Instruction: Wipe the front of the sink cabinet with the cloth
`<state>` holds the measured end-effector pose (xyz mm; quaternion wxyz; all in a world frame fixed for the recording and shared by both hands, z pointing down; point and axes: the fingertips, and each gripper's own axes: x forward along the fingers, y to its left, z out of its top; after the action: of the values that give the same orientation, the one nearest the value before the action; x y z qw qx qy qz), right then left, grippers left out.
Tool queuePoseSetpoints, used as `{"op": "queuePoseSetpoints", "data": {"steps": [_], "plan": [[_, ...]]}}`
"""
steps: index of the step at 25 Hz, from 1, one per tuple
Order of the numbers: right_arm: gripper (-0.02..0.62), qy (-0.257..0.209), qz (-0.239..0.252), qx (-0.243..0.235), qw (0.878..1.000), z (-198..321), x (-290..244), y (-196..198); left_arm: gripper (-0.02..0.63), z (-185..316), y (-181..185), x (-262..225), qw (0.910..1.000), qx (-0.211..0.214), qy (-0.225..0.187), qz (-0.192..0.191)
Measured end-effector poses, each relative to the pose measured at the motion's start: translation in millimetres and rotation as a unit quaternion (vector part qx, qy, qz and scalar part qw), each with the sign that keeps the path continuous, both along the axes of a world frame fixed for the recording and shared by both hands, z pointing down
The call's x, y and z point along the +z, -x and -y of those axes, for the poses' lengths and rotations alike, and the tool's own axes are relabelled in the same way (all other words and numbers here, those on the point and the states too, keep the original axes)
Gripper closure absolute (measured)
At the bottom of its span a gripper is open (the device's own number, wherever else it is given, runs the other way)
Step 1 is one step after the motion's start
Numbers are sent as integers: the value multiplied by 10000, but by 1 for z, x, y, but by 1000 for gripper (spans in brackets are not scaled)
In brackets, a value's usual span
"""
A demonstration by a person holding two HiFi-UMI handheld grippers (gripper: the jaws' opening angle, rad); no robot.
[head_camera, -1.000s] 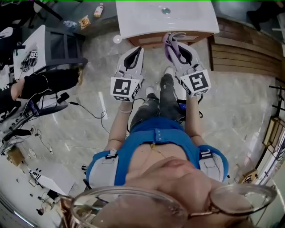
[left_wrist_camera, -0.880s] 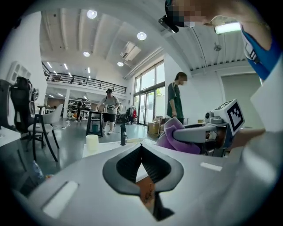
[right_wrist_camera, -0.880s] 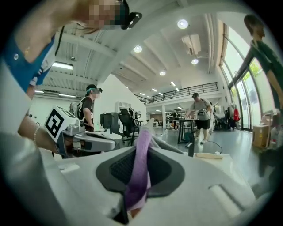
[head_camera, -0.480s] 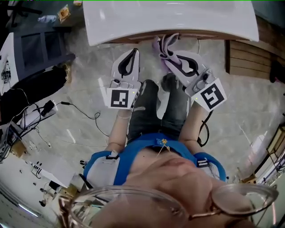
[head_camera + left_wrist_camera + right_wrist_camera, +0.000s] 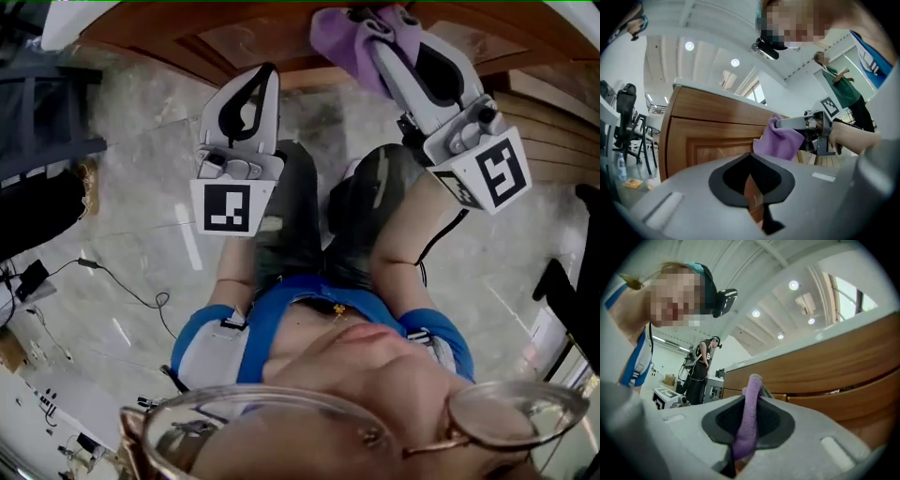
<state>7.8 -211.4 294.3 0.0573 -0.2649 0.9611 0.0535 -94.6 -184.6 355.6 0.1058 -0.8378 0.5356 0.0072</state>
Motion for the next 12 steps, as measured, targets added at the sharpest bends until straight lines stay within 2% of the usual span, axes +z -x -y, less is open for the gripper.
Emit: {"op": "queuePoseSetpoints", "data": {"steps": [1, 3, 6, 10, 12], "plan": [[543, -18, 6, 115, 9999, 3, -3, -3, 606, -2, 3, 2, 9999, -1, -71, -140], [543, 104, -80, 284, 9995, 5, -7, -7, 606, -13, 8, 6, 9996, -9, 60, -275], [543, 301, -446, 528, 9972, 9, -12, -9, 606, -31, 25, 2, 9994, -38, 326, -103], [543, 101, -911, 931, 9914, 14, -20, -11, 606, -44, 50, -1, 9997, -148, 142, -132], [543, 88, -875, 988, 9912, 18, -19, -11, 606, -47, 57, -1, 9994, -233, 188, -158]]}}
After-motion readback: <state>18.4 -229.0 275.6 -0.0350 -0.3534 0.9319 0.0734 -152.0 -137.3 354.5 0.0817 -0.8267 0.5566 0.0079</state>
